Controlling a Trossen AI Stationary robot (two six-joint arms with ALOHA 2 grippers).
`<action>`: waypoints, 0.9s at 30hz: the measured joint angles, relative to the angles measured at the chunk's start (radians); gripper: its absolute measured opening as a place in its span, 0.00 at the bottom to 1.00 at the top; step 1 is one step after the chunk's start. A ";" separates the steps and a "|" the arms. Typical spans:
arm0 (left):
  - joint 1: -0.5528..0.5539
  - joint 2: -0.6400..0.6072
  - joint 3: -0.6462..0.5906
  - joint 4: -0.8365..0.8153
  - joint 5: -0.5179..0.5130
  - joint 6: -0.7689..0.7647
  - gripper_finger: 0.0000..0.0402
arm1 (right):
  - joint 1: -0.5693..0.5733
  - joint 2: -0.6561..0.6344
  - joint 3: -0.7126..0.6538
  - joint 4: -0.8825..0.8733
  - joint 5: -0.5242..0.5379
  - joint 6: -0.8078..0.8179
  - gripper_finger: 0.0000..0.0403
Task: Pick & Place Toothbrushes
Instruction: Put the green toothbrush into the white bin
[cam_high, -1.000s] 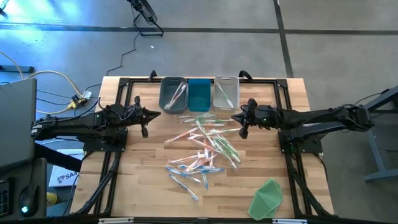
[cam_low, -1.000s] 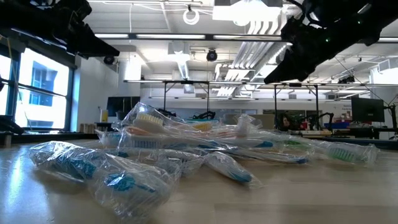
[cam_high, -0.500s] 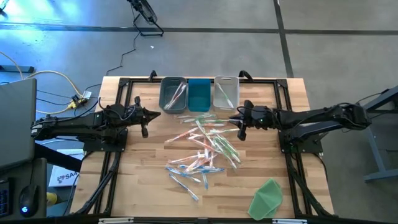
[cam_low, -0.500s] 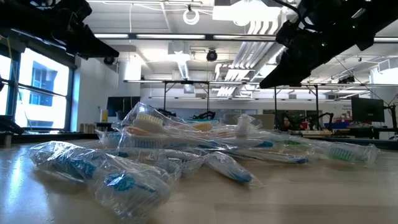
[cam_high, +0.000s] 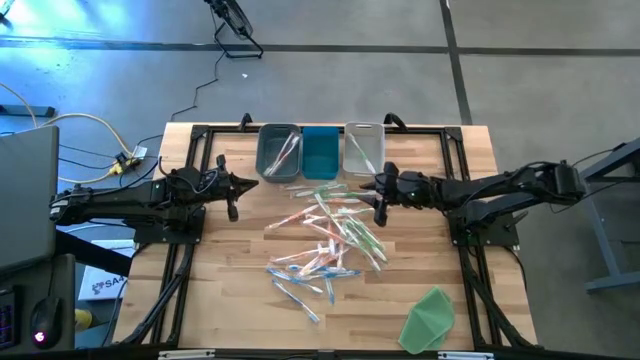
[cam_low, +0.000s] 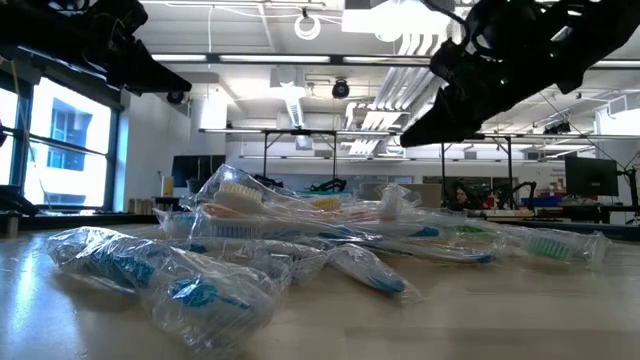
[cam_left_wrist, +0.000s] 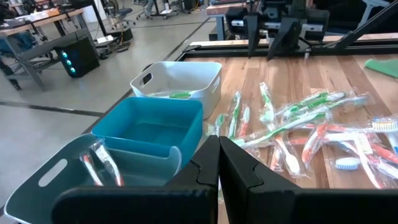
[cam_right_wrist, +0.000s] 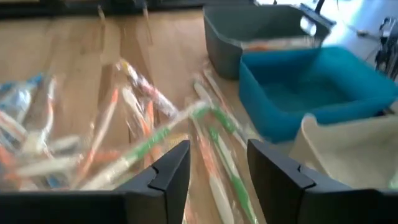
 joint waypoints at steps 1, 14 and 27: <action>0.000 0.000 0.000 0.000 0.000 0.000 0.00 | 0.000 0.000 0.000 -0.008 0.000 0.004 0.37; 0.000 0.000 0.001 0.003 0.000 -0.004 0.00 | 0.050 0.025 0.000 -0.158 0.037 0.009 0.36; 0.000 0.000 0.001 0.001 0.000 -0.018 0.00 | 0.059 0.206 0.111 -0.407 0.050 0.006 0.36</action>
